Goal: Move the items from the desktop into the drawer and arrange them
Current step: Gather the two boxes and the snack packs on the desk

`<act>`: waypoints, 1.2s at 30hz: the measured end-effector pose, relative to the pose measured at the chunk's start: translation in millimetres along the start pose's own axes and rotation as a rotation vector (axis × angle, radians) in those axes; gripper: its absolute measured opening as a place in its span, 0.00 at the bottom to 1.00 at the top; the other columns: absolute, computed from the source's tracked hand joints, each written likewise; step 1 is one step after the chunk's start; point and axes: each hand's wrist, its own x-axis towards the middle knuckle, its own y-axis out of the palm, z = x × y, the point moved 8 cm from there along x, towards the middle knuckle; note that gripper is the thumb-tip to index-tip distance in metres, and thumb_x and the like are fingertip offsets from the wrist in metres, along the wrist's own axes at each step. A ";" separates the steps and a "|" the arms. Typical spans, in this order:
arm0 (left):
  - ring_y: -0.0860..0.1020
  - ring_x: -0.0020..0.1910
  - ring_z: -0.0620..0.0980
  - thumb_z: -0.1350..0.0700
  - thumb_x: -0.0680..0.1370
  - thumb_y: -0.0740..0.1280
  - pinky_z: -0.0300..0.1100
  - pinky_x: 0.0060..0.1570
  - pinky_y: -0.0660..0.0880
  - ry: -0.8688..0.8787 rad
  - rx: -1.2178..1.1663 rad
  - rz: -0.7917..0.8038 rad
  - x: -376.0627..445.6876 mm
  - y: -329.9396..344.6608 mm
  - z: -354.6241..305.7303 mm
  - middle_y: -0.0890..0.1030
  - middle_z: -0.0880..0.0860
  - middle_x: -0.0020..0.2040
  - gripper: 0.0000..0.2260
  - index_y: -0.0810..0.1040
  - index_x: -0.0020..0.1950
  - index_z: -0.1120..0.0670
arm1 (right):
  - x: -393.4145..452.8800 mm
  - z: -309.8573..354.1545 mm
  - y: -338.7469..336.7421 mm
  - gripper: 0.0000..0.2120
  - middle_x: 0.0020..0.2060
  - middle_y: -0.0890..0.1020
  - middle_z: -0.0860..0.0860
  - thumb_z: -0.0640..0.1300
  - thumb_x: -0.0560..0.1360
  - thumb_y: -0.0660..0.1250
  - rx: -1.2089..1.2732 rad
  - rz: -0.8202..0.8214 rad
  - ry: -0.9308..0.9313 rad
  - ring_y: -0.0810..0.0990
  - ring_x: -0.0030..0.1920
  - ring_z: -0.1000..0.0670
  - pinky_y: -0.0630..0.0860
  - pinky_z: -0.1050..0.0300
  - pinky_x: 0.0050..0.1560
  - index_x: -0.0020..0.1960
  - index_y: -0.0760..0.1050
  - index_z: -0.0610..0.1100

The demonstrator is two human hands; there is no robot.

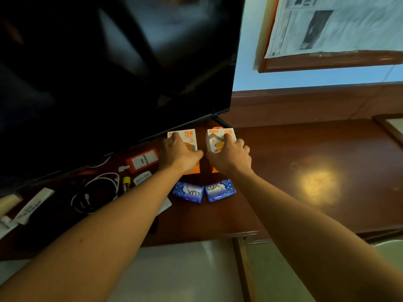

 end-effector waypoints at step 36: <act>0.69 0.66 0.60 0.39 0.73 0.70 0.52 0.60 0.73 0.167 0.186 0.489 -327.3 86.7 223.5 0.60 0.54 0.73 0.32 0.65 0.72 0.50 | -367.2 -109.9 169.5 0.43 0.70 0.64 0.41 0.63 0.71 0.72 -0.219 0.359 0.279 0.66 0.69 0.36 0.73 0.40 0.60 0.76 0.54 0.48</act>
